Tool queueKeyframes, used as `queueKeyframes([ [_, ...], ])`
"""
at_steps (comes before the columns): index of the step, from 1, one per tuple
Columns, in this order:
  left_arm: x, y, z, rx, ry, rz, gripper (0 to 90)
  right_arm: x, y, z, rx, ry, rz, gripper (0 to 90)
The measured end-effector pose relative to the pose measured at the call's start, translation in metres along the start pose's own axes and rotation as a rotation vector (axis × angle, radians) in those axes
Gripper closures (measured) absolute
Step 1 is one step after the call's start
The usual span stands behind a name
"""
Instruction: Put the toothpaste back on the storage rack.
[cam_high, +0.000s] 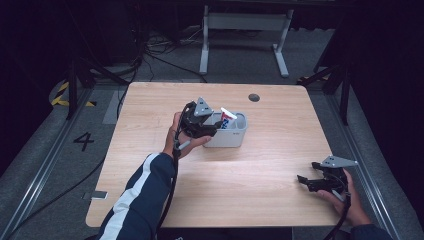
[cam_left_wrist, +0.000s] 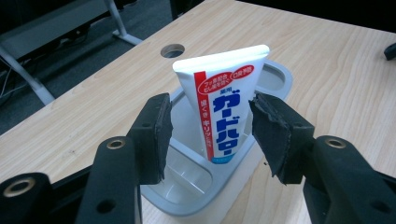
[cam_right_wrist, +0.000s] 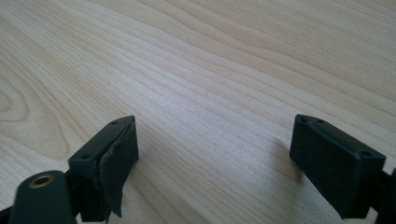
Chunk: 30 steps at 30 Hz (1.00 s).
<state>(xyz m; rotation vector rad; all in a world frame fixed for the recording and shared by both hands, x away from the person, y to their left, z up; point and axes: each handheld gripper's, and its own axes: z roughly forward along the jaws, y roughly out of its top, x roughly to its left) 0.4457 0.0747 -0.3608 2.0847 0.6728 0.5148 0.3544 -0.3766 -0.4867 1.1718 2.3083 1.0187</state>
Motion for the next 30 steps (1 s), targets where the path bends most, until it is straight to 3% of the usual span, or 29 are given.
queueKeyframes([
  [9,-0.003,-0.007,-0.016,0.005,-0.015,0.028,43.8,0.000,0.000,0.000,0.000,0.000,0.000,15.7],
  [15,-0.006,-0.010,-0.028,0.034,0.006,0.085,41.1,0.000,0.000,0.000,0.000,0.000,0.000,15.7],
  [27,-0.006,-0.024,-0.050,0.077,0.039,0.085,30.3,0.000,0.000,0.000,-0.001,-0.001,0.001,15.7],
  [30,-0.008,-0.029,-0.054,0.091,0.044,0.102,28.9,0.000,0.000,0.000,-0.001,-0.001,0.001,15.7],
])
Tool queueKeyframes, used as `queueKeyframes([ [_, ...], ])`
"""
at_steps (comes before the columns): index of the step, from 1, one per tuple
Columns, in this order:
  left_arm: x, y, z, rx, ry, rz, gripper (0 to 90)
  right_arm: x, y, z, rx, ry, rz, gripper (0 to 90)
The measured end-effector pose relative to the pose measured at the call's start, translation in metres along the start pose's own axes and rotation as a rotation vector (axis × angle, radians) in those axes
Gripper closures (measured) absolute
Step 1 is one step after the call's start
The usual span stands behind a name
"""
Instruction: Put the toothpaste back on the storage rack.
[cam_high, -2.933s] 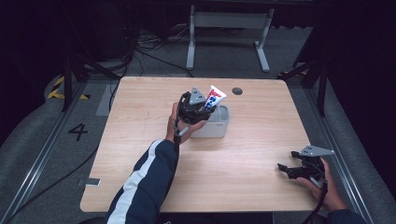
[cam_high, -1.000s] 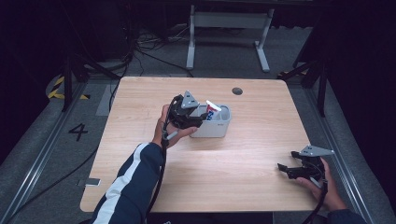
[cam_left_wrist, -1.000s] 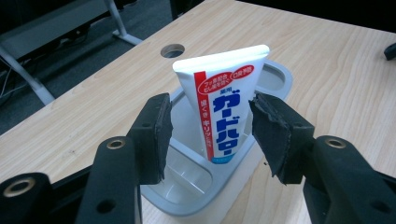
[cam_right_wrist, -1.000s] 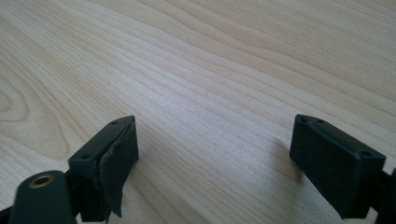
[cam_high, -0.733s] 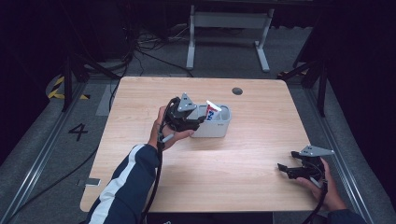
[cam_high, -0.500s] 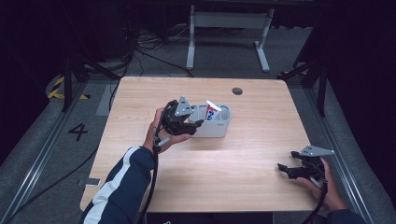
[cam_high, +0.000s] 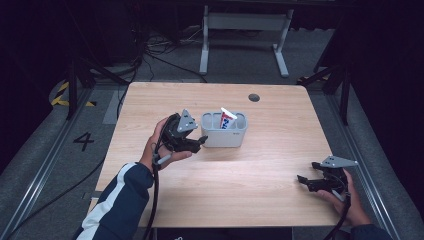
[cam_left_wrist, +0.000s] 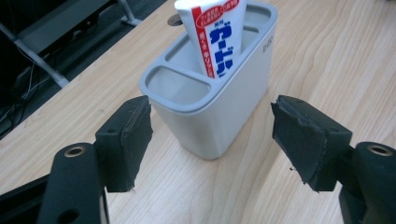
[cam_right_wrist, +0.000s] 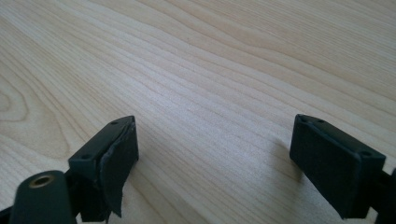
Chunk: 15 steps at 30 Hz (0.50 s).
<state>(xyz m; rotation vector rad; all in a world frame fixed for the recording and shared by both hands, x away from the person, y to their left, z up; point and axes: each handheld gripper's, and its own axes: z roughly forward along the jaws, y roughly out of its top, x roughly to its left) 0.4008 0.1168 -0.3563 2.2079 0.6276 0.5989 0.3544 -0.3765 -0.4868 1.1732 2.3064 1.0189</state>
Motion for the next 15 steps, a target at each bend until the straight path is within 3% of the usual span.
queueKeyframes([
  [4,-0.002,-0.006,-0.002,0.029,0.017,0.027,27.6,0.000,0.000,0.000,0.000,0.000,0.001,15.7],
  [15,-0.003,-0.028,-0.010,0.075,0.044,0.032,26.1,0.000,0.000,0.000,0.000,-0.001,0.001,15.7],
])
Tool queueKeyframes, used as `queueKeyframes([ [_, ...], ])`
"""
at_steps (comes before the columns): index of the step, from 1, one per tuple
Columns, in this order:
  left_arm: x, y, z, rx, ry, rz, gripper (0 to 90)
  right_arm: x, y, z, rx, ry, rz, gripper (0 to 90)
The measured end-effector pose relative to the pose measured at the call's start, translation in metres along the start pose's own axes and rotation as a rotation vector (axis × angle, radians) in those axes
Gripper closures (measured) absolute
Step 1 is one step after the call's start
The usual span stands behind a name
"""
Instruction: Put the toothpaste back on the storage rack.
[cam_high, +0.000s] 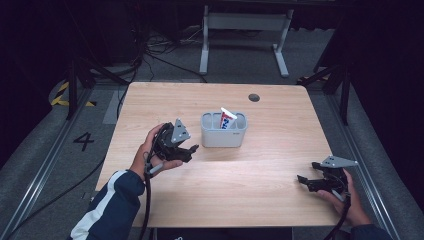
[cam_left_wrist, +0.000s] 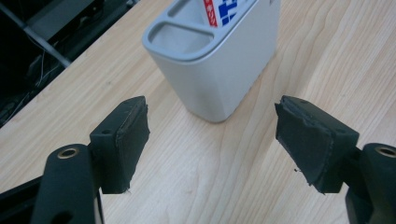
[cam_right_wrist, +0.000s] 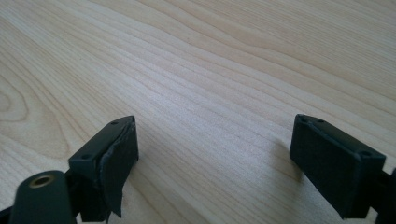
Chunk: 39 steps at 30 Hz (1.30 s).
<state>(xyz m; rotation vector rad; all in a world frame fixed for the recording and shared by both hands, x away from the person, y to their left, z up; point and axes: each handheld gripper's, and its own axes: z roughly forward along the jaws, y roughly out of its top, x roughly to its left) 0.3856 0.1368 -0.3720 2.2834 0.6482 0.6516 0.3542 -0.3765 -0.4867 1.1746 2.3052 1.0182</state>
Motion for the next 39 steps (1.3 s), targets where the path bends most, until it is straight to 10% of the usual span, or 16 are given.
queueKeyframes([
  [39,0.007,-0.121,-0.024,0.177,0.064,-0.145,24.8,0.000,0.000,0.000,0.000,-0.002,0.002,15.7],
])
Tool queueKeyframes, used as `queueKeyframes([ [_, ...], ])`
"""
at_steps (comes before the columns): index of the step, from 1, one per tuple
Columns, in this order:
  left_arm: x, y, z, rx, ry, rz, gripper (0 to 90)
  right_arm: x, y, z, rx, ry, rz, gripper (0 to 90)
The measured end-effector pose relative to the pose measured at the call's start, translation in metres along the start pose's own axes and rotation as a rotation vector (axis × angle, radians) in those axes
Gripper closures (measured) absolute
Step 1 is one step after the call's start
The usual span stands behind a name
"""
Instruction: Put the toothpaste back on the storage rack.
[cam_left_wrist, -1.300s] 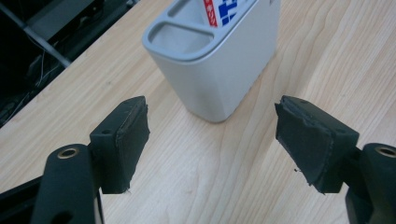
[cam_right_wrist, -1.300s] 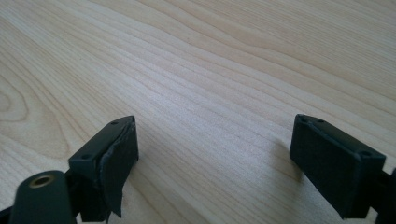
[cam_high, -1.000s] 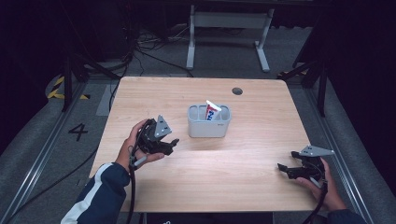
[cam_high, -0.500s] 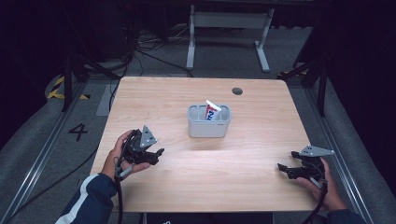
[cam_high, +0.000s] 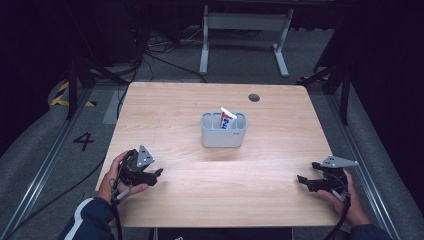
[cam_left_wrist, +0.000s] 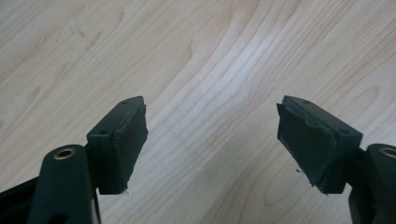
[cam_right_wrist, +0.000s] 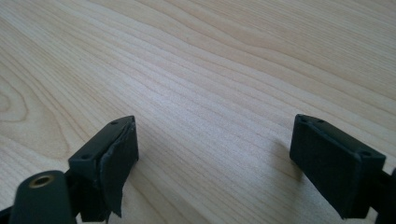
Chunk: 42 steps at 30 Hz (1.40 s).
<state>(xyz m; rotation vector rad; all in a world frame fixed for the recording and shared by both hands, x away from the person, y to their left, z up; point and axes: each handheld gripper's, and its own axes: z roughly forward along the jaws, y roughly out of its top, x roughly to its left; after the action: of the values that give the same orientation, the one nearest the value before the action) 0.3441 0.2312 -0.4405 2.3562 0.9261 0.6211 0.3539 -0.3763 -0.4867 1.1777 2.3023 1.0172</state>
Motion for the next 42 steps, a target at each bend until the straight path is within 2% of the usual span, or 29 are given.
queueKeyframes([
  [2,0.001,-0.003,0.000,0.001,0.007,-0.003,24.7,0.000,0.000,0.000,0.000,0.000,0.000,15.7],
  [4,0.004,-0.011,0.000,0.005,0.011,-0.025,24.7,0.000,0.000,0.000,0.000,-0.001,0.001,15.7],
  [6,0.006,-0.016,-0.002,0.015,0.000,-0.032,24.7,0.000,0.000,0.000,0.000,-0.001,0.001,15.7],
  [8,0.006,-0.023,-0.002,0.006,-0.001,-0.056,24.4,0.000,0.000,0.000,0.000,-0.001,0.001,15.7],
  [11,0.007,-0.031,-0.002,0.029,-0.012,-0.064,23.9,0.000,0.000,0.000,-0.001,-0.002,0.003,15.7],
  [16,0.007,-0.045,-0.004,0.028,-0.011,-0.103,23.0,0.000,0.000,0.000,0.000,-0.002,0.002,15.7],
  [20,0.008,-0.055,-0.006,0.006,-0.016,-0.132,22.4,0.000,0.000,0.000,0.000,-0.001,0.003,15.7],
  [22,0.008,-0.059,-0.006,0.006,-0.019,-0.141,22.3,0.000,0.000,0.000,0.000,-0.002,0.002,15.7],
  [24,0.008,-0.062,-0.008,0.015,-0.031,-0.133,20.2,0.000,0.000,0.000,0.000,-0.001,0.002,15.7],
  [26,0.010,-0.066,-0.008,-0.004,-0.030,-0.149,18.9,0.000,0.000,0.000,0.000,-0.001,0.003,15.7],
  [27,0.011,-0.068,-0.008,-0.011,-0.044,-0.167,18.5,0.000,0.000,0.000,0.000,-0.001,0.002,15.7],
  [30,0.016,-0.076,-0.006,-0.042,-0.076,-0.247,15.8,0.000,0.000,0.000,0.000,-0.001,0.003,15.7],
  [32,0.018,-0.080,-0.005,-0.068,-0.080,-0.243,14.5,0.000,0.000,0.000,0.000,-0.001,0.002,15.7],
  [33,0.018,-0.081,-0.006,-0.065,-0.080,-0.253,14.5,0.000,0.000,0.000,0.000,-0.001,0.002,15.7],
  [42,0.019,-0.081,-0.006,-0.065,-0.080,-0.253,14.4,0.000,0.000,0.000,0.000,-0.003,0.000,15.8],
])
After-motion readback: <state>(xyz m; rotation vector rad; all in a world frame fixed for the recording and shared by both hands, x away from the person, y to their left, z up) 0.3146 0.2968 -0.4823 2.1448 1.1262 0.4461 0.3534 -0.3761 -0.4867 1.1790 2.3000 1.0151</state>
